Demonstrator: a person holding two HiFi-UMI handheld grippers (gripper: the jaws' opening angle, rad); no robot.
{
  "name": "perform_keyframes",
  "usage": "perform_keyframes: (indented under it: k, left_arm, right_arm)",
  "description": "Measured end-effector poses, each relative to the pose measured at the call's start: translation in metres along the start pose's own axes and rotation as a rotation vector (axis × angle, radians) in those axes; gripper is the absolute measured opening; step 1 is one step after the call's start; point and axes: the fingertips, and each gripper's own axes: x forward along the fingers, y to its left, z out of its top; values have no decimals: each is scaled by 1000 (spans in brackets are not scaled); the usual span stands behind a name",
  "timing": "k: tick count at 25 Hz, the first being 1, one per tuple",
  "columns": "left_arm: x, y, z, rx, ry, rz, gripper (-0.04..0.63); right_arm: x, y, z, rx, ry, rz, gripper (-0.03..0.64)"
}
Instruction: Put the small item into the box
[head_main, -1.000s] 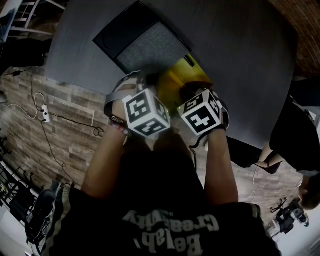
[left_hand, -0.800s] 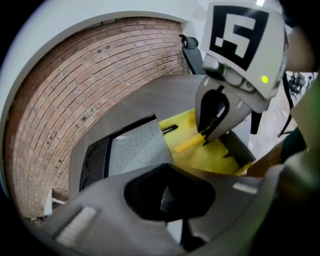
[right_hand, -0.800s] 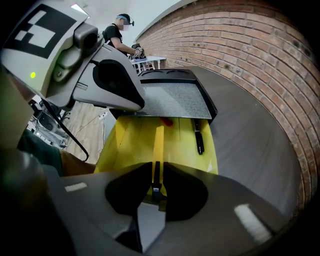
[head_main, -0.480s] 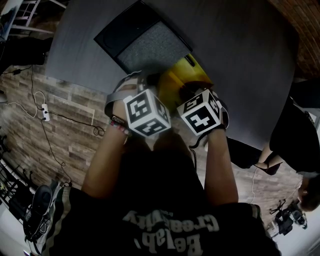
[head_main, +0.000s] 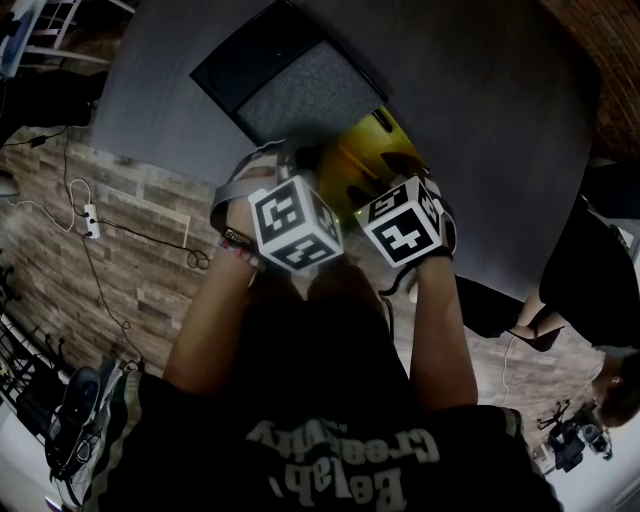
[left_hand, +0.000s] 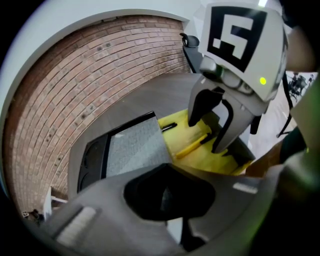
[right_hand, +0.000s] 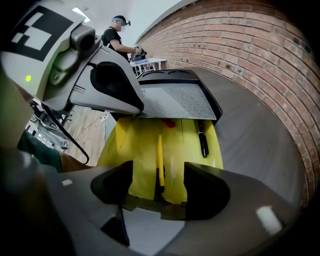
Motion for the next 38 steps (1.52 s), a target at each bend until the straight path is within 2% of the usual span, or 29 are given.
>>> perform_keyframes:
  k: [7,19,21,22,25,30,38]
  left_arm:
    - [-2,0,4,-10,-16,-9,5]
    - [1,-1,2,-1,-12,-21,3]
    - [1,-1,3,-3,-12,-22,4]
    - [1,-1,3,-3,-12,-23,3]
    - [1,-2,3,-3,-11,-25,5]
    - [1,-2,4,-8,-13,-24,3]
    - [3,-2,5,-11,-16,-26,4]
  right_arm:
    - [1,3,-2,-9,7,10,348]
    - [1,4,-4,-1,11,16,344]
    - [-1,2,-2,-2,-5,2,321]
    - [-3,0,0,-5,-19,-13,281]
    - [-10,-6,6,-16,-61,-52,14]
    - [-12,-2,8,7,-69,-21,6]
    - [-11,-5,8,1,-64,-31,6]
